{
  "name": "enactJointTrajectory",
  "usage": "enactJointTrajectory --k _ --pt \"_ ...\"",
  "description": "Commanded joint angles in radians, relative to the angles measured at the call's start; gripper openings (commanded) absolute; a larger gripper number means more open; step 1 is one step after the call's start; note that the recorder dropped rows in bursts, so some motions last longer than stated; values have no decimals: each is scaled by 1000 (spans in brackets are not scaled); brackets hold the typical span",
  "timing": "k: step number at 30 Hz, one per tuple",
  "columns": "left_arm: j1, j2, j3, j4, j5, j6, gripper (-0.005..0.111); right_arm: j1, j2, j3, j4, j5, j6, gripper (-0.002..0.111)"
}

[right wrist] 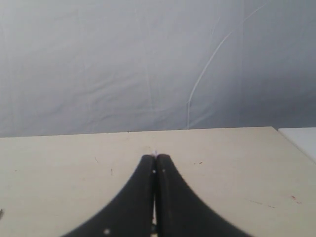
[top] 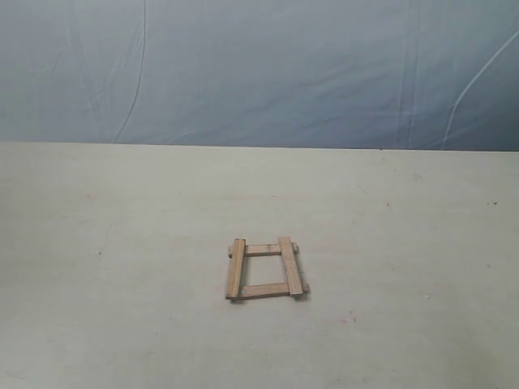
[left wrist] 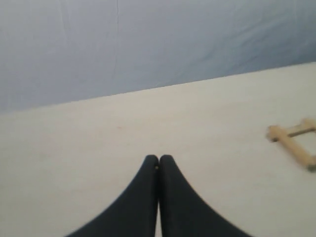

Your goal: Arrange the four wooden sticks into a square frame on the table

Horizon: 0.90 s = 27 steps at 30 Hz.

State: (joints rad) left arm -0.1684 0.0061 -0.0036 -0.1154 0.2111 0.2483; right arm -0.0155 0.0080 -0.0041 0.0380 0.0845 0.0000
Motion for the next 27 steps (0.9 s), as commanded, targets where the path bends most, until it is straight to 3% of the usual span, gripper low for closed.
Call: enactJointTrajectory --k 1,7,13,17,27 --pt "52 -6 4 244 -4 51 0 6 -8 4 -6 -8 -9 0" --pt "119 -6 4 407 -15 42 0 6 -8 4 -6 -8 -9 0" --pt "130 -6 4 513 15 42 0 6 -8 4 1 -11 -8 0" --pt "130 -6 4 264 29 -209 0 6 -8 4 1 -11 -8 0" --pt "130 -6 4 132 30 -221 0 6 -8 4 1 26 -6 0"
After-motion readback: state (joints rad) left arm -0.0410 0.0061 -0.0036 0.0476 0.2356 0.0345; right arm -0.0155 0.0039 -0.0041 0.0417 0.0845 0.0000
